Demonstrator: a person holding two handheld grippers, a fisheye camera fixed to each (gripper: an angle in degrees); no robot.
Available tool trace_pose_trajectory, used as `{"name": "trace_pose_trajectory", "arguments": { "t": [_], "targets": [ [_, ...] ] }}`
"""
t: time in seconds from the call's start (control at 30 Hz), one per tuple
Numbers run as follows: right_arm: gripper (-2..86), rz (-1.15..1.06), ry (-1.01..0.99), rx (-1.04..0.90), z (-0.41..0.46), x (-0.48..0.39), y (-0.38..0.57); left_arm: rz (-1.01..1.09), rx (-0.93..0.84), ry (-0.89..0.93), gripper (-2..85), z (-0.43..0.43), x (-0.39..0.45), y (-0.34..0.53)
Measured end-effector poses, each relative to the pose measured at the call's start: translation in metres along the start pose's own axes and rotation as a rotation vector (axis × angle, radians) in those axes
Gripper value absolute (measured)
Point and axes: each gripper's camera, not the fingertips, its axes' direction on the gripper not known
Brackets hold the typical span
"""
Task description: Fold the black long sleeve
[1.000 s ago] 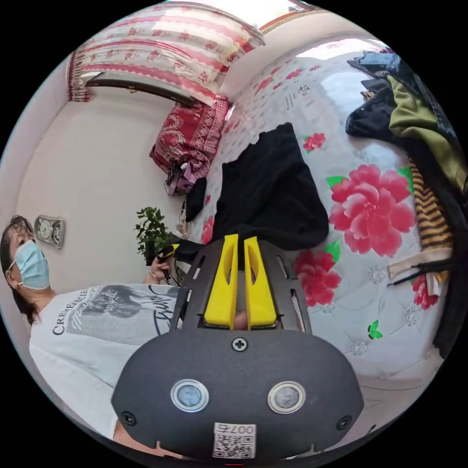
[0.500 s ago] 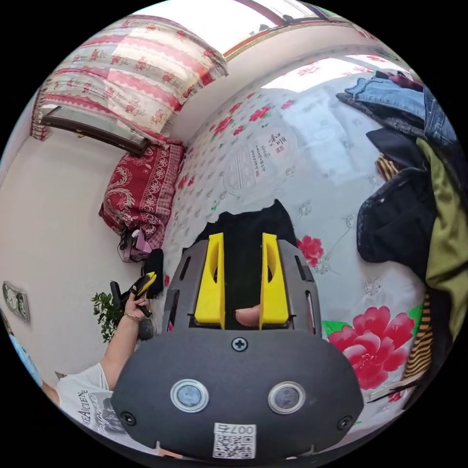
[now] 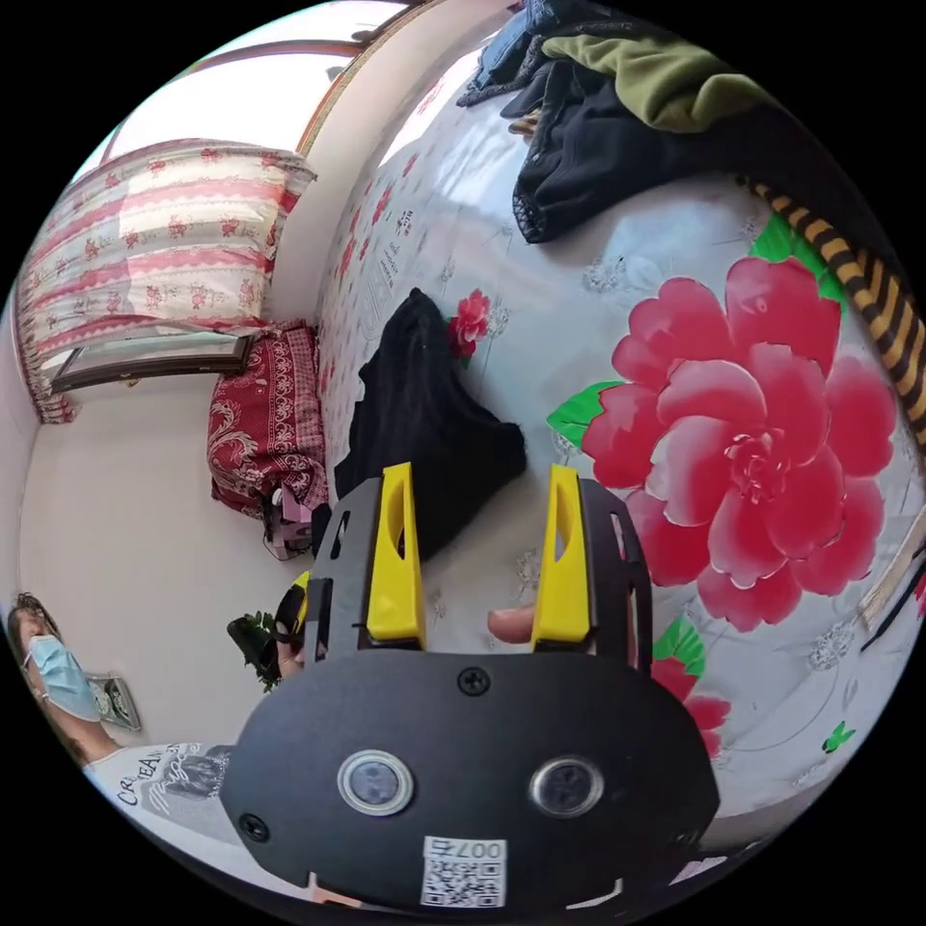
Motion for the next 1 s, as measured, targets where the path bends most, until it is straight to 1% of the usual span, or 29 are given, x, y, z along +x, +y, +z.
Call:
{"name": "trace_pose_trajectory", "arguments": {
  "t": [0.1, 0.17, 0.23, 0.37, 0.4, 0.47, 0.53, 0.6, 0.63, 0.67, 0.7, 0.73, 0.8, 0.83, 0.9, 0.93, 0.97, 1.0],
  "targets": [
    [11.9, 0.069, -0.017, -0.002, 0.011, 0.012, -0.004, 0.063, -0.106, 0.001, 8.2, 0.059, 0.029, -0.013],
    [10.5, 0.087, -0.040, 0.011, 0.010, 0.017, -0.001, 0.058, -0.310, -0.124, 7.4, 0.121, 0.027, -0.004],
    [8.9, 0.075, -0.024, 0.024, 0.003, 0.017, 0.004, 0.096, -0.229, -0.144, 6.4, 0.122, 0.029, 0.002],
    [6.1, 0.005, -0.020, 0.051, -0.010, 0.001, 0.013, 0.081, -0.274, -0.158, 4.7, 0.112, 0.044, -0.007],
    [5.6, -0.004, -0.014, 0.058, -0.013, -0.005, 0.013, 0.078, -0.259, -0.163, 4.5, 0.105, 0.047, -0.007],
    [5.0, -0.030, 0.001, 0.068, -0.016, -0.019, 0.013, 0.087, -0.156, -0.168, 3.0, 0.073, 0.054, -0.002],
    [4.3, -0.086, 0.030, 0.081, -0.019, -0.041, 0.013, 0.069, -0.174, -0.225, 1.6, 0.065, 0.050, 0.004],
    [3.5, -0.234, 0.085, 0.099, -0.018, -0.092, 0.016, 0.046, -0.322, -0.299, 0.0, 0.088, 0.040, 0.012],
    [3.3, -0.287, 0.088, 0.103, -0.016, -0.109, 0.017, 0.038, -0.324, -0.287, -0.5, 0.101, 0.035, 0.017],
    [2.9, -0.414, 0.084, 0.100, -0.008, -0.151, 0.020, 0.005, -0.285, -0.286, -0.7, 0.101, 0.034, 0.016],
    [2.7, -0.570, 0.100, 0.085, 0.005, -0.201, 0.026, -0.001, -0.287, -0.289, -0.8, 0.101, 0.035, 0.013],
    [2.6, -0.654, 0.112, 0.069, 0.013, -0.227, 0.031, 0.009, -0.310, -0.306, -0.8, 0.104, 0.039, 0.008],
    [2.4, -0.971, 0.149, -0.040, 0.054, -0.317, 0.063, 0.065, -0.306, -0.329, -0.8, 0.102, 0.047, 0.008],
    [2.5, -1.044, 0.157, -0.068, 0.066, -0.334, 0.074, 0.084, -0.284, -0.333, -0.8, 0.096, 0.046, 0.012],
    [2.7, -1.331, 0.185, -0.174, 0.115, -0.381, 0.129, 0.040, -0.250, -0.293, -0.5, 0.076, 0.035, 0.023],
    [2.8, -1.378, 0.187, -0.201, 0.128, -0.386, 0.142, -0.002, -0.228, -0.222, -0.2, 0.060, 0.024, 0.036],
    [3.0, -1.440, 0.184, -0.275, 0.156, -0.393, 0.165, -0.045, -0.185, -0.137, 0.9, 0.040, 0.015, 0.054],
    [3.4, -1.465, 0.181, -0.379, 0.189, -0.392, 0.183, -0.064, -0.168, -0.108, 1.4, 0.031, 0.010, 0.064]
  ]
}}
